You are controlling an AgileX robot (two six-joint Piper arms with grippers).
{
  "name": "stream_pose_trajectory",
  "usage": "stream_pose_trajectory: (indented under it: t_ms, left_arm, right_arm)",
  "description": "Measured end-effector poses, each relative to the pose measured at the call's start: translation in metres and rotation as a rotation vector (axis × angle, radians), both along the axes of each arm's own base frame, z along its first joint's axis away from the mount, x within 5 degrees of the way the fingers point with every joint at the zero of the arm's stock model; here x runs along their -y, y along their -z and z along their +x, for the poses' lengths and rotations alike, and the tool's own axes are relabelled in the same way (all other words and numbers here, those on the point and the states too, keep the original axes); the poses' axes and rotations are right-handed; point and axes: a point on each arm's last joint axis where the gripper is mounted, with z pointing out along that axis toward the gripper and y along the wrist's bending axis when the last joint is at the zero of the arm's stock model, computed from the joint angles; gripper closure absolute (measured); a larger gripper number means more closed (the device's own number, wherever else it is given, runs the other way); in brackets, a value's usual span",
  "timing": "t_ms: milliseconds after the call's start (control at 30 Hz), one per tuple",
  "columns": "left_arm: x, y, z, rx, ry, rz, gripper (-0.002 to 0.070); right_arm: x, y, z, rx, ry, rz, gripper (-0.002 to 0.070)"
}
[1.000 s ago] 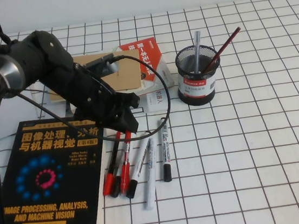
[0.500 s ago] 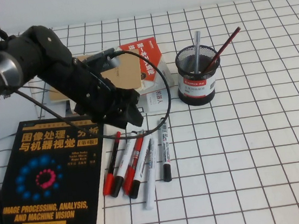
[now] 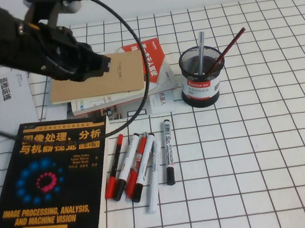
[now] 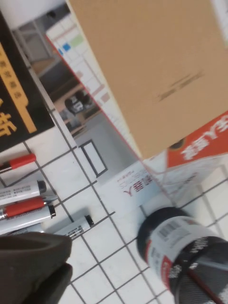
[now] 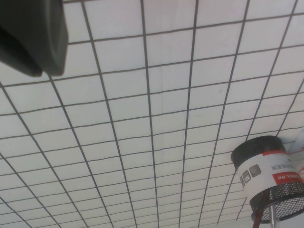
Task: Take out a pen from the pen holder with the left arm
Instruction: 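Take a marker out of the pen holder and lay it on the table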
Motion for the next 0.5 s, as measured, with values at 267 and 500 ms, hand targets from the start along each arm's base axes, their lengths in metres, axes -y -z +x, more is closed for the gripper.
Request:
stream_pose_trajectory:
  t_ms: [267, 500]
  left_arm:
    - [-0.041, -0.002, -0.096, 0.222, -0.117, -0.039, 0.0674]
    - [-0.074, 0.012, -0.178, 0.4, -0.18, -0.088, 0.0674]
  right_arm:
    - [0.0, 0.0, 0.0, 0.0, 0.0, 0.0, 0.0693]
    - [0.0, 0.0, 0.0, 0.0, 0.0, 0.0, 0.0692]
